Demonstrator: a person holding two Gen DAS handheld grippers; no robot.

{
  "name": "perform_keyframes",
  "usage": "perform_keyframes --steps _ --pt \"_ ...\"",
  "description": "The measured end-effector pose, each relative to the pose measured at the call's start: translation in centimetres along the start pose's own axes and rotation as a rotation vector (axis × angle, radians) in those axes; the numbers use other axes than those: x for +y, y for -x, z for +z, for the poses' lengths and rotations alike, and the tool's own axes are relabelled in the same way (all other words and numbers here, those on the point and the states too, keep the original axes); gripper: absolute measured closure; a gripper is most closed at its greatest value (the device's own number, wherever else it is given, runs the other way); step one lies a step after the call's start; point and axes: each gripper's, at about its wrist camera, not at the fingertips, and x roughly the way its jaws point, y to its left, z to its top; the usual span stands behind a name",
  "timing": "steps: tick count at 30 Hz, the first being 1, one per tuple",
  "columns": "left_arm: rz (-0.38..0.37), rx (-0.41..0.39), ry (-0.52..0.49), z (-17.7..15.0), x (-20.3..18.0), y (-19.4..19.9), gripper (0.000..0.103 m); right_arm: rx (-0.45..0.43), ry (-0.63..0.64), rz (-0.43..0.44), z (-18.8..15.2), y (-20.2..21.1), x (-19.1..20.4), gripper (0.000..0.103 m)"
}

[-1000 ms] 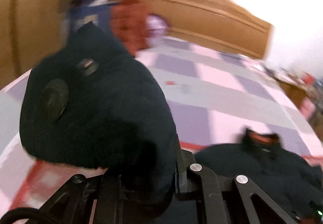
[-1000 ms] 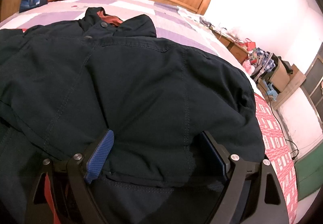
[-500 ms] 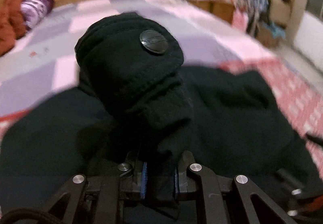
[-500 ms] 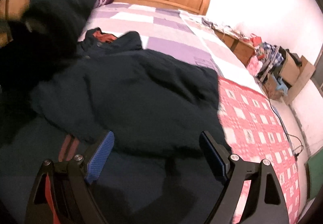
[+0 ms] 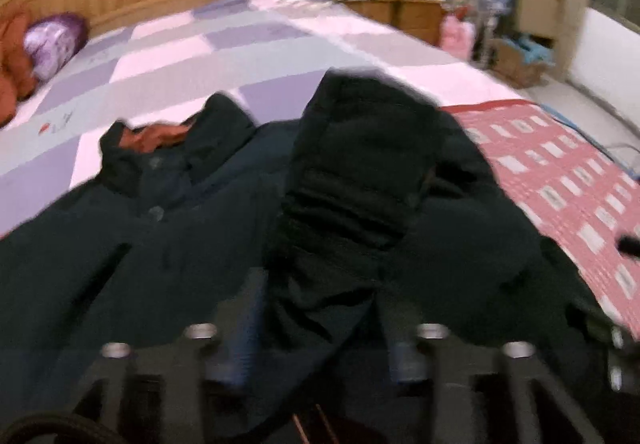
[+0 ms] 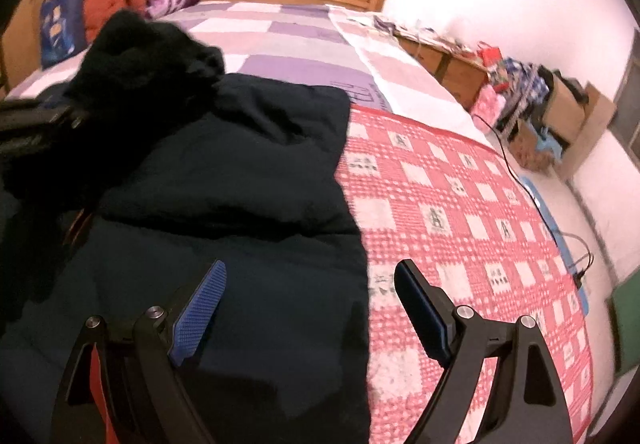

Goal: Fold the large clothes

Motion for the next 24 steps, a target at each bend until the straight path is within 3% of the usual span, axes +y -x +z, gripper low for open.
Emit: perform_keyframes --steps 2,5,11,14,16,17,21,24 --pt "0.078 -0.018 -0.139 -0.8 -1.7 0.6 0.014 0.002 -0.019 0.015 0.5 0.1 -0.3 0.015" --pt "0.076 -0.016 -0.219 -1.5 -2.7 1.0 0.013 0.013 -0.047 0.03 1.1 0.1 -0.4 0.015" --pt "0.001 -0.081 0.015 -1.1 1.9 5.1 0.011 -0.016 -0.078 0.038 2.8 0.9 0.8 0.015" --pt "0.084 -0.091 0.044 -2.2 4.5 6.5 0.01 -0.031 -0.095 0.069 3.5 1.6 1.7 0.015" --pt "0.207 -0.084 0.04 -3.2 6.8 6.8 0.01 -0.035 -0.091 0.09 4.2 1.8 2.6 0.015" --pt "0.274 -0.064 0.049 -3.7 8.5 6.6 0.01 -0.043 -0.084 0.106 4.9 1.9 3.5 0.015" --pt "0.415 0.049 0.145 -5.4 15.5 4.9 0.01 -0.036 -0.085 0.157 7.0 1.0 6.2 0.015" --pt "0.44 0.128 0.202 -7.2 18.6 3.8 0.01 0.052 -0.1 0.191 8.0 -2.0 8.3 0.014"
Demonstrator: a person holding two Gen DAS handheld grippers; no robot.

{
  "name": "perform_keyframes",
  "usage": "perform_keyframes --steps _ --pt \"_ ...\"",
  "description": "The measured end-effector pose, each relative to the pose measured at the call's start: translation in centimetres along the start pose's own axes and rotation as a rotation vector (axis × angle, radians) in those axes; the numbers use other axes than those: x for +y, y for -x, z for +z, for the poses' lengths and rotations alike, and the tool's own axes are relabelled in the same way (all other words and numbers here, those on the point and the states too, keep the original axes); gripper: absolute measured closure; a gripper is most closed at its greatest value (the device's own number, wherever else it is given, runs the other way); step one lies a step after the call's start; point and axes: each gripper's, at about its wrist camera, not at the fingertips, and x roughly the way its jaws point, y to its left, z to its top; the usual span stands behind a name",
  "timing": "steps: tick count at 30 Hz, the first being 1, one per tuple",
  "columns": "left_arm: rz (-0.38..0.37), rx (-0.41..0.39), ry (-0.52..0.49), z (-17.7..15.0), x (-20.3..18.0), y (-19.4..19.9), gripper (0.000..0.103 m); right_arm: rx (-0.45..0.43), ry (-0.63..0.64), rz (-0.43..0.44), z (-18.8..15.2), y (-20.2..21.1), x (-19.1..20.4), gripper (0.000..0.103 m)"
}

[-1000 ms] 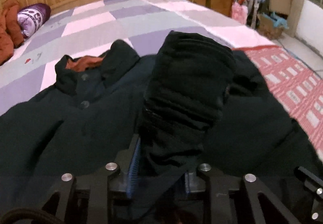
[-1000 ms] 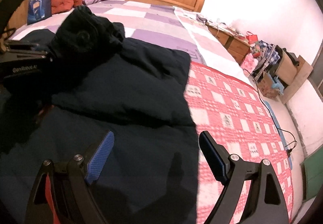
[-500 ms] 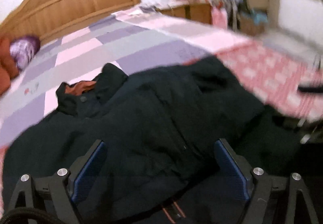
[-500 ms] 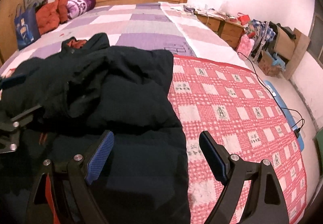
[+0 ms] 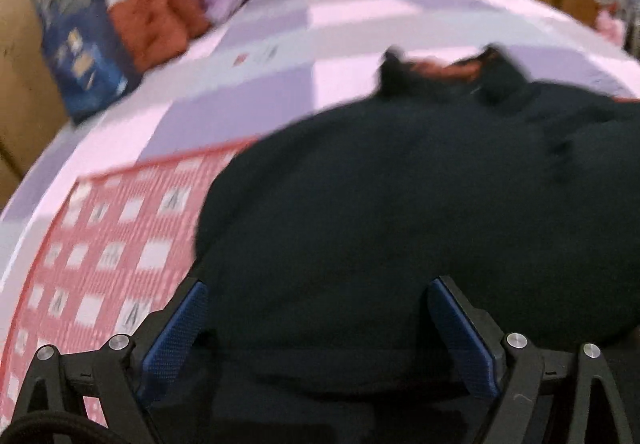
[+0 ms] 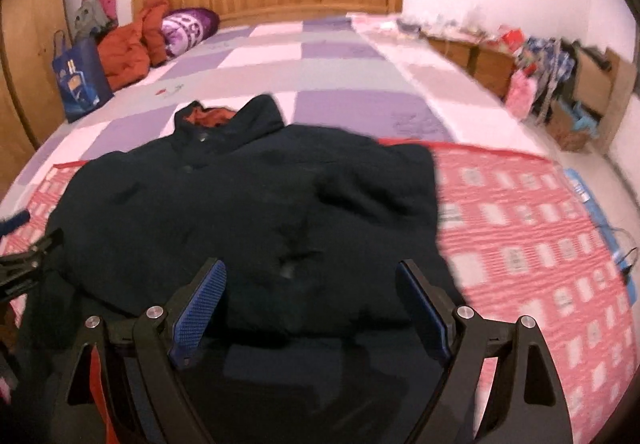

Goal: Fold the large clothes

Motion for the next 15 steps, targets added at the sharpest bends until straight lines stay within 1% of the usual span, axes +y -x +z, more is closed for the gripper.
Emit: perform_keyframes --steps 2,3,4,5,6,7,8,9,10,11,12,13,14,15 --pt "-0.011 0.021 0.012 -0.8 0.7 -0.7 0.01 0.064 -0.025 0.026 0.2 -2.1 0.3 0.014" --pt "-0.013 0.026 0.008 -1.1 1.0 -0.9 0.01 0.105 -0.037 0.059 0.5 -3.5 0.8 0.014" --pt "-0.011 0.026 -0.001 -1.3 1.0 -1.1 0.01 0.124 -0.031 0.068 0.7 -4.2 1.3 0.015" --pt "-0.01 0.024 -0.015 -1.3 1.0 -1.3 0.01 0.123 -0.013 0.064 1.1 -4.7 1.8 0.021" --pt "-0.008 0.02 -0.027 -1.4 1.0 -1.5 0.01 0.113 0.019 0.061 1.6 -5.0 2.3 0.033" --pt "-0.005 0.019 -0.026 -1.3 1.3 -1.8 0.01 0.108 0.045 0.052 2.0 -5.2 2.7 0.055" --pt "-0.003 0.017 -0.019 -1.2 1.6 -2.0 0.01 0.096 0.075 0.037 2.8 -5.2 3.3 0.067" --pt "0.003 0.007 0.003 -1.0 2.2 -2.1 0.01 0.049 0.102 0.025 4.1 -4.5 3.9 0.072" --pt "0.006 0.005 0.023 -0.9 2.8 -2.0 0.01 0.009 0.115 0.015 4.7 -4.1 3.7 0.075" --pt "0.005 0.013 0.045 -0.9 3.3 -2.2 0.01 -0.056 0.135 -0.008 5.4 -3.3 3.8 0.075" --pt "0.001 0.033 0.068 -0.9 3.8 -2.5 0.01 -0.086 0.143 -0.042 5.9 -3.3 3.5 0.075" --pt "-0.002 0.048 0.082 -1.0 4.3 -2.7 0.01 -0.059 0.14 -0.055 6.0 -4.0 3.2 0.075" --pt "-0.003 0.056 0.088 -1.1 4.6 -2.7 0.01 0.037 0.132 -0.073 5.7 -5.6 2.8 0.075" --pt "-0.002 0.055 0.089 -1.2 4.9 -2.6 0.01 0.08 0.13 -0.093 5.2 -6.3 2.7 0.075"
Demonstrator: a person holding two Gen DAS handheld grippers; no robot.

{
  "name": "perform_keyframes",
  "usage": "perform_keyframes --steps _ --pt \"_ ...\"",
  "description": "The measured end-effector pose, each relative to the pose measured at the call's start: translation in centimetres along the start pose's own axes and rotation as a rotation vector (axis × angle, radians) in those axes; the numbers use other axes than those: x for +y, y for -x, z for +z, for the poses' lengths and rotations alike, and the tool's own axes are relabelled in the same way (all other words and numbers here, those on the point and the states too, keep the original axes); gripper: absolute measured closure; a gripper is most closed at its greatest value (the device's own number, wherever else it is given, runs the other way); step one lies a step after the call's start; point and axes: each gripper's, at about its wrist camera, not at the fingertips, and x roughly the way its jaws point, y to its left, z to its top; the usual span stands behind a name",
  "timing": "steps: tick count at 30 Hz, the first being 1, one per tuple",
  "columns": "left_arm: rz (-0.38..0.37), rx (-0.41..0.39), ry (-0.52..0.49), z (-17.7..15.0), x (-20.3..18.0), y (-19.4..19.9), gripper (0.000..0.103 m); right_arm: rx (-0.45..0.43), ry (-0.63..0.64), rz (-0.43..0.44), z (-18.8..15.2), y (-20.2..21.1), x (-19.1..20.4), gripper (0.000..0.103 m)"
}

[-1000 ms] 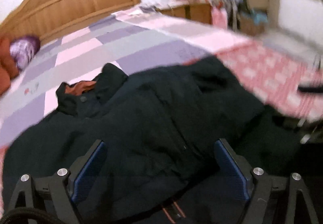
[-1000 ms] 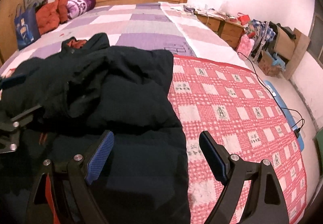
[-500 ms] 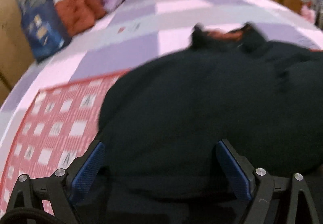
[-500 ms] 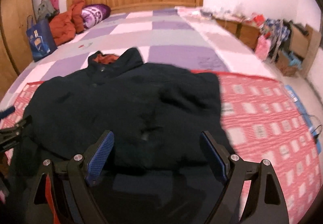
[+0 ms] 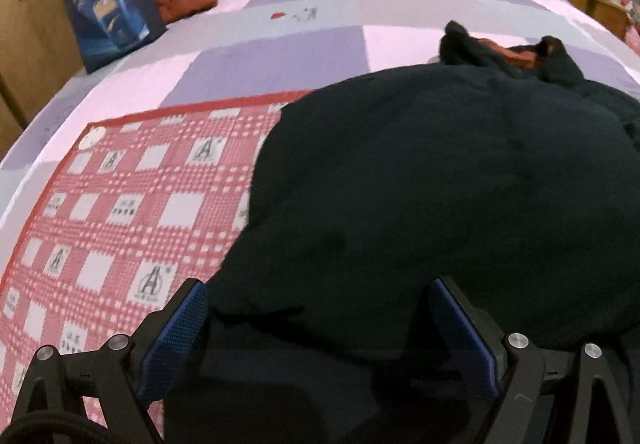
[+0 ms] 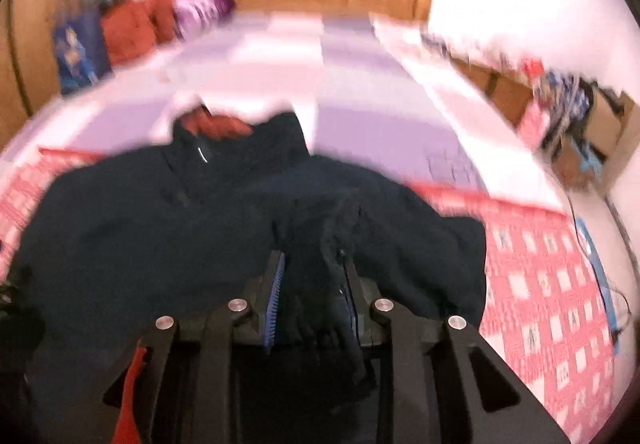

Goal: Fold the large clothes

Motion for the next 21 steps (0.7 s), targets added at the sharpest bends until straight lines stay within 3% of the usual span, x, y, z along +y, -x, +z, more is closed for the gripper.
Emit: perform_keyframes --steps 1,4,6,7,8,9,12,14,17,19,21 --pt "-0.001 -0.016 0.0 0.1 0.3 0.4 0.01 0.005 0.005 -0.012 -0.4 0.1 0.1 0.075" --pt "-0.061 -0.095 0.004 1.0 0.7 2.2 0.01 -0.093 0.021 -0.083 -1.2 2.8 0.9 0.068" --pt "-0.087 -0.145 -0.02 2.1 0.1 3.0 0.01 -0.206 -0.013 -0.13 -2.0 5.6 1.2 0.059" --pt "-0.106 -0.153 -0.031 2.9 -0.5 3.0 0.01 -0.247 -0.031 -0.142 -2.2 6.6 1.4 0.048" --pt "-0.126 -0.148 -0.039 3.6 -1.1 2.7 0.01 -0.279 -0.042 -0.133 -2.5 7.4 1.6 0.038" --pt "-0.14 -0.137 -0.051 4.5 -1.9 2.0 0.01 -0.298 -0.039 -0.108 -2.5 7.7 2.2 0.036" --pt "-0.134 -0.084 -0.109 5.9 -4.2 -0.5 0.01 -0.275 0.054 -0.014 -1.1 7.0 5.6 0.036" --pt "-0.108 0.001 -0.133 6.1 -5.2 -3.4 0.009 -0.231 0.115 0.044 -0.4 5.5 8.1 0.036" --pt "-0.118 0.086 -0.054 5.3 -3.5 -6.7 0.0 -0.116 0.212 0.044 -0.2 1.1 10.9 0.036" --pt "-0.115 0.099 0.005 4.9 -1.9 -7.5 0.0 -0.054 0.235 0.013 -0.7 -1.7 9.7 0.036" --pt "-0.099 0.099 0.006 4.6 -0.8 -7.9 0.0 -0.069 0.148 0.016 -0.8 -2.2 6.7 0.036"
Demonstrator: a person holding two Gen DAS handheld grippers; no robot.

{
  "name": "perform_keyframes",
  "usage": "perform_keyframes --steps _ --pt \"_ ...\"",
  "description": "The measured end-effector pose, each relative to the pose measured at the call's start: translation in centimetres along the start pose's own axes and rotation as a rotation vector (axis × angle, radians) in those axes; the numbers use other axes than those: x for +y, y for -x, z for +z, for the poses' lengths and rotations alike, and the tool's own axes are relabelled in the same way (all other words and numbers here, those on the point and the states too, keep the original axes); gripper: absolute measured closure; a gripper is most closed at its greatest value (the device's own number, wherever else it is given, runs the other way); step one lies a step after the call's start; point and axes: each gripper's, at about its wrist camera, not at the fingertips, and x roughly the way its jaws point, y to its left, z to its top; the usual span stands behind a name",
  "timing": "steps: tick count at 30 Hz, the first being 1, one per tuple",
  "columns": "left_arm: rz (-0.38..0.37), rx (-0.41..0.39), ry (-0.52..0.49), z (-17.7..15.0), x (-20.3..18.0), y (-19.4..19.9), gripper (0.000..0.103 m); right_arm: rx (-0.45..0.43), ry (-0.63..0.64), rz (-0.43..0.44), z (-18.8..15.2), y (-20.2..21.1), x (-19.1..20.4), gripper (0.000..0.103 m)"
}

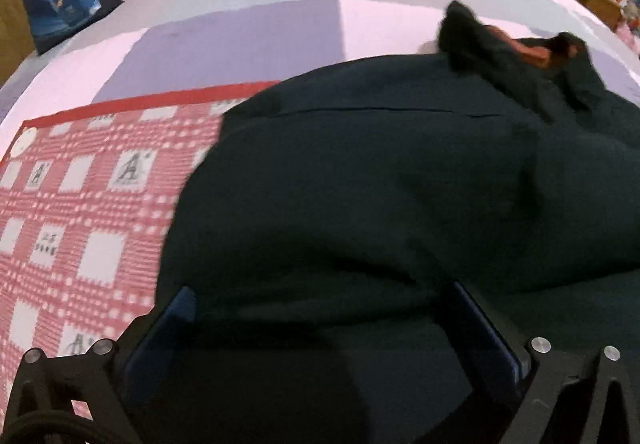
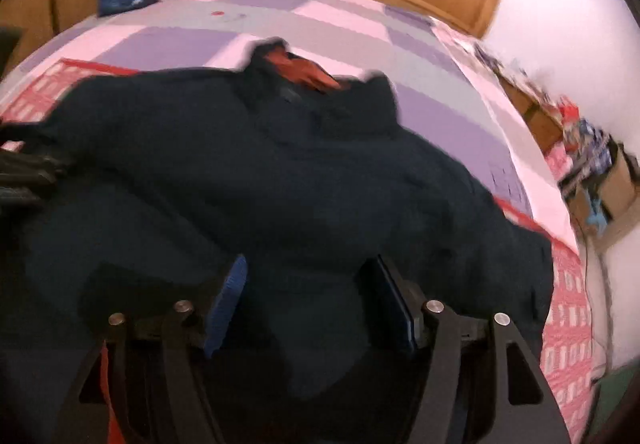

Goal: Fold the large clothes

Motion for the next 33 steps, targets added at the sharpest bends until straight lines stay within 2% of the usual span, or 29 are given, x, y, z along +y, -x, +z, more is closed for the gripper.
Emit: perform_keyframes --steps 1,3,5,7,13,14,15,17,19,21,23,25,27,28,29,31,33 --pt "0.008 -0.006 -0.015 -0.2 0.3 -0.1 0.0 0.002 -0.034 -0.061 -0.4 -0.1 -1.6 0.036" --pt "0.032 -0.006 -0.021 -0.3 1.0 -0.4 0.0 0.002 -0.057 -0.107 -1.3 -0.4 -4.0 0.036" --pt "0.04 0.006 0.01 -0.2 1.8 -0.7 0.0 0.013 -0.053 -0.074 -1.7 -0.7 -5.0 0.036" --pt "0.058 0.012 0.03 -0.5 2.7 -0.7 0.0 0.016 -0.003 -0.092 -1.7 -1.0 -4.4 0.036" --pt "0.135 0.061 0.033 -1.5 5.9 -0.8 0.0 0.005 -0.04 -0.037 -2.4 -0.7 -5.9 0.036" --pt "0.137 0.057 0.039 -1.7 6.2 -0.3 0.0 0.01 -0.04 -0.033 -2.5 -0.3 -6.0 0.036" --pt "0.139 0.033 0.039 -1.9 6.2 0.6 0.003 0.014 -0.033 -0.067 -2.6 0.4 -6.0 0.036" --pt "0.102 -0.04 0.023 -2.3 5.3 3.0 0.005 -0.012 -0.034 -0.127 -2.9 2.3 -6.1 0.036" --pt "0.032 -0.143 -0.029 -2.9 3.0 6.0 0.005 -0.07 -0.033 -0.124 -3.5 4.5 -5.8 0.036" --pt "-0.042 -0.202 -0.091 -3.0 -0.3 7.8 0.004 -0.137 0.016 -0.093 -3.9 6.5 -3.7 0.036" --pt "-0.097 -0.211 -0.155 -2.5 -4.1 8.1 0.004 -0.163 0.057 -0.039 -3.5 7.2 -1.1 0.035" --pt "-0.123 -0.199 -0.186 -1.7 -6.8 7.5 0.004 -0.169 0.07 0.02 -2.6 6.8 1.1 0.035" --pt "-0.09 -0.122 -0.207 -0.5 -9.1 4.8 0.004 -0.149 0.071 0.041 -1.6 5.5 2.5 0.035" --pt "-0.074 -0.096 -0.209 -0.2 -9.5 3.8 0.002 -0.119 0.087 0.033 -1.0 4.1 2.9 0.035" --pt "-0.059 -0.057 -0.203 0.4 -9.3 2.4 0.0 -0.079 0.1 -0.011 -0.6 2.7 2.8 0.035" --pt "-0.052 -0.024 -0.165 1.6 -8.0 1.0 0.0 -0.016 0.045 -0.038 0.1 0.2 0.4 0.035" --pt "-0.004 -0.026 -0.126 2.7 -5.9 0.6 0.0 0.005 -0.068 -0.101 0.4 -0.8 -4.0 0.035"
